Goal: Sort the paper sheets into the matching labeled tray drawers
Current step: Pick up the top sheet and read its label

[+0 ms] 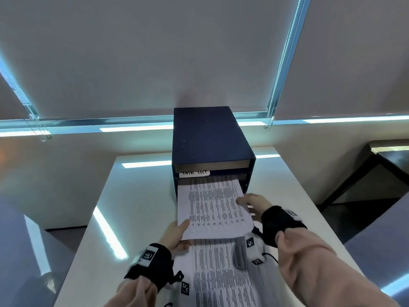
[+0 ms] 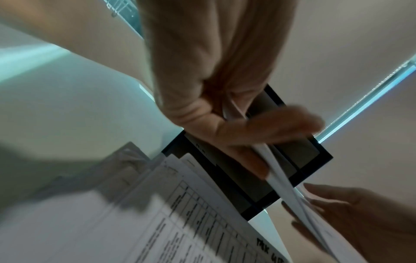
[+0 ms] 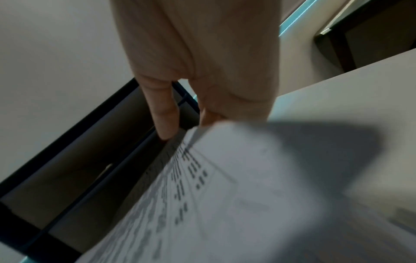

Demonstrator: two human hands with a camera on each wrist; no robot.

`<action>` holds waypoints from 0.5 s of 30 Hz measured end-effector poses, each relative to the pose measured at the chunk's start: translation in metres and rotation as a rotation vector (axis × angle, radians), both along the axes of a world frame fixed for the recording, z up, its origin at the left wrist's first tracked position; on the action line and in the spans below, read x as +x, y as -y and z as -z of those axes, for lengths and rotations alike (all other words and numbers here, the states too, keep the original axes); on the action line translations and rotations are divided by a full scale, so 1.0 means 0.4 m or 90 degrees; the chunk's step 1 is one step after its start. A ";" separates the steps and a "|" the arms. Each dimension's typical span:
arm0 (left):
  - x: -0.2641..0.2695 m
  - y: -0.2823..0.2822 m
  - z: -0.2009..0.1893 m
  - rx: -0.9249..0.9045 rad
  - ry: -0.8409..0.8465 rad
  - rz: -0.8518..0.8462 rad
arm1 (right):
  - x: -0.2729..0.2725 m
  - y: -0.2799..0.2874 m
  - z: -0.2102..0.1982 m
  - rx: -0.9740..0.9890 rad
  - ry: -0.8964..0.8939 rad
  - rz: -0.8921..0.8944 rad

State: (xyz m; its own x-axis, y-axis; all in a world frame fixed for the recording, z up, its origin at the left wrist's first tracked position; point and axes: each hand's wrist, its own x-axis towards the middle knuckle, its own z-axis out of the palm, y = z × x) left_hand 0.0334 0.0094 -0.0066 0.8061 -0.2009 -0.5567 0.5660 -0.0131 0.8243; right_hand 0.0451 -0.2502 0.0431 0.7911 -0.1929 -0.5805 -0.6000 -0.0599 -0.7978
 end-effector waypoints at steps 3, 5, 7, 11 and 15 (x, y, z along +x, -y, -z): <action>0.040 0.027 0.012 -0.045 -0.031 -0.093 | -0.030 0.022 0.010 0.041 -0.054 -0.060; 0.070 0.046 0.004 -0.075 -0.038 -0.132 | -0.017 0.031 0.038 0.094 -0.041 0.018; 0.106 0.060 -0.012 -0.096 -0.039 -0.163 | 0.031 0.030 0.063 0.162 0.005 0.163; 0.197 0.082 -0.053 -0.229 -0.039 -0.252 | 0.148 -0.010 0.061 0.317 0.071 0.363; 0.277 0.106 -0.061 -0.302 -0.039 -0.288 | 0.221 -0.045 0.030 0.386 0.109 0.390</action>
